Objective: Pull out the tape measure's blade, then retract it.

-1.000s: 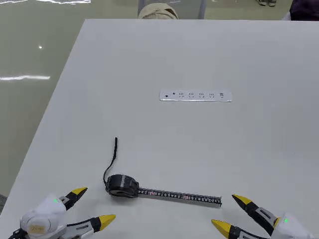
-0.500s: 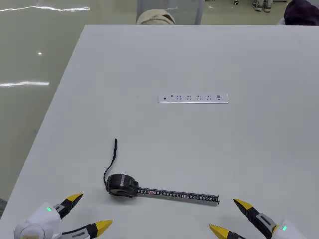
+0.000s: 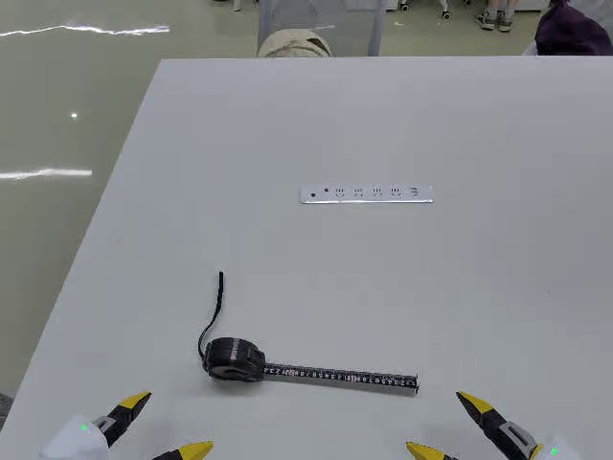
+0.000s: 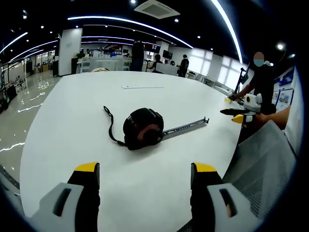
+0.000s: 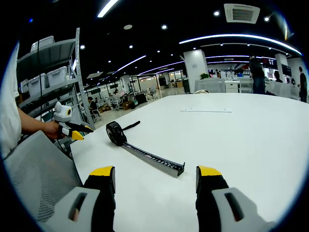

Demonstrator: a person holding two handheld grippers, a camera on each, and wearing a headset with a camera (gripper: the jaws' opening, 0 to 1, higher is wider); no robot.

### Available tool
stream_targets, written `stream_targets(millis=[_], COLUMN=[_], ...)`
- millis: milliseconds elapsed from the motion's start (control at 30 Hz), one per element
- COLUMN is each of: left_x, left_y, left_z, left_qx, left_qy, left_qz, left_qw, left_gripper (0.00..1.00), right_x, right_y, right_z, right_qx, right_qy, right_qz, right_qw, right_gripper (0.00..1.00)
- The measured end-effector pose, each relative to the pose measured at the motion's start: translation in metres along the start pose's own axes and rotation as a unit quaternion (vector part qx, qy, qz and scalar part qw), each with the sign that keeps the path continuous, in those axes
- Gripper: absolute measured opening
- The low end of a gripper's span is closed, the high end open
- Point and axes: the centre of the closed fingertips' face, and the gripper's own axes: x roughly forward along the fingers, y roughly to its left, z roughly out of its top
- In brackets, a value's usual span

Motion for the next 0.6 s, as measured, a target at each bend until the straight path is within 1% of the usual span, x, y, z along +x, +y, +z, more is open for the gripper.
stream_targets(millis=[167,200,300,367,500,600], left_x=[-0.005,-0.006,-0.007,-0.008,-0.009,-0.008], left_y=[0.000,0.000,-0.002,-0.003,-0.004,-0.006], left_z=[0.000,0.001,0.001,0.001,-0.001,-0.004], left_qx=[0.006,0.005,0.004,0.006,-0.001,-0.002], left_qy=[-0.001,-0.002,-0.005,-0.007,-0.010,-0.006], left_qz=[0.014,0.016,0.019,0.023,0.024,0.020], left_qw=[0.9999,0.9998,0.9998,0.9997,0.9997,0.9998], left_gripper=[0.77,0.78,0.79,0.79,0.80,0.79], right_x=[-0.006,-0.008,-0.011,-0.013,-0.017,-0.017], right_y=[-0.002,-0.003,-0.004,-0.004,-0.005,-0.004], right_z=[0.001,0.001,0.003,0.003,0.002,0.001], right_qx=[-0.002,-0.006,-0.001,-0.003,0.000,0.002], right_qy=[-0.005,-0.006,-0.013,-0.012,-0.013,-0.014], right_qz=[-0.009,-0.014,-0.019,-0.022,-0.025,-0.025], right_qw=[0.9999,0.9999,0.9997,0.9997,0.9996,0.9996], right_gripper=[0.68,0.68,0.68,0.68,0.68,0.68])
